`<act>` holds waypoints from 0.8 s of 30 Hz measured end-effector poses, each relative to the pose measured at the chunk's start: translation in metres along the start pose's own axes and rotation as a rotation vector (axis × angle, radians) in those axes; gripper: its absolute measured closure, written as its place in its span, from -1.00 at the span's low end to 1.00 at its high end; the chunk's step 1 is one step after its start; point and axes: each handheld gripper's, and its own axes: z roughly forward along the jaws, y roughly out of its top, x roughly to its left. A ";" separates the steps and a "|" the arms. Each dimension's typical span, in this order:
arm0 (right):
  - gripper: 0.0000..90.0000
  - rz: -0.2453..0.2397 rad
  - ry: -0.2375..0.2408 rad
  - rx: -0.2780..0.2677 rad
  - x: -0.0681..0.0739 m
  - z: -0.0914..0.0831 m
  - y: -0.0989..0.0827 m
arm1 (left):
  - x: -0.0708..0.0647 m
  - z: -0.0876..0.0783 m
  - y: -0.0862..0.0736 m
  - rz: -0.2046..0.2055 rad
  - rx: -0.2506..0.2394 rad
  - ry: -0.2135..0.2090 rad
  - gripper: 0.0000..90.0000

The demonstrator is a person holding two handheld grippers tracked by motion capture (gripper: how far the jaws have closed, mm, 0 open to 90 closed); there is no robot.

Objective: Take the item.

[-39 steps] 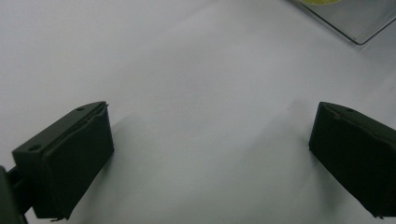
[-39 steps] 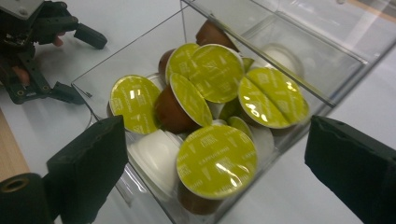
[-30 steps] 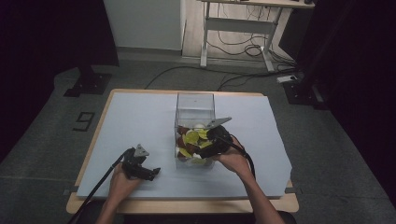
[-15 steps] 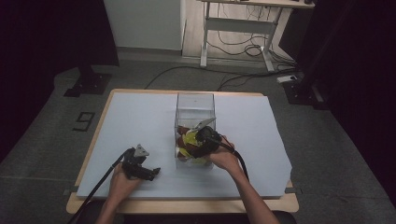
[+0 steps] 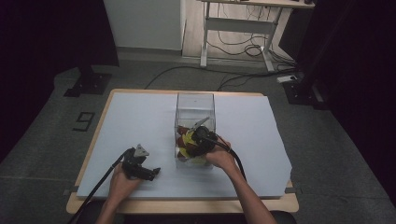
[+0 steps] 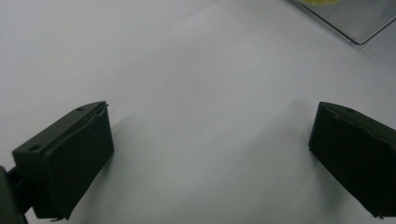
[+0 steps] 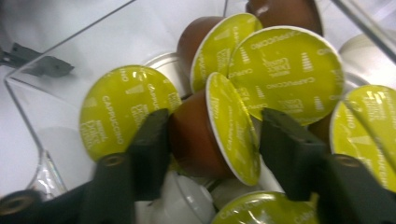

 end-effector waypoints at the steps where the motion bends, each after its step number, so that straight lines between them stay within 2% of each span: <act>1: 0.04 -0.001 0.003 0.006 0.000 0.000 0.000 | 0.000 0.000 0.000 0.000 0.000 -0.001 -1.00; 4: 0.10 -0.007 -0.008 0.005 0.001 0.000 0.001 | 0.000 0.000 0.000 0.000 0.000 0.000 -1.00; 8: 0.21 -0.016 -0.025 -0.032 0.004 -0.004 0.003 | 0.000 0.000 0.000 -0.001 -0.001 0.000 -1.00; 24: 0.25 -0.013 -0.025 -0.083 0.007 -0.022 0.003 | 0.000 0.000 0.000 0.000 0.000 0.000 -1.00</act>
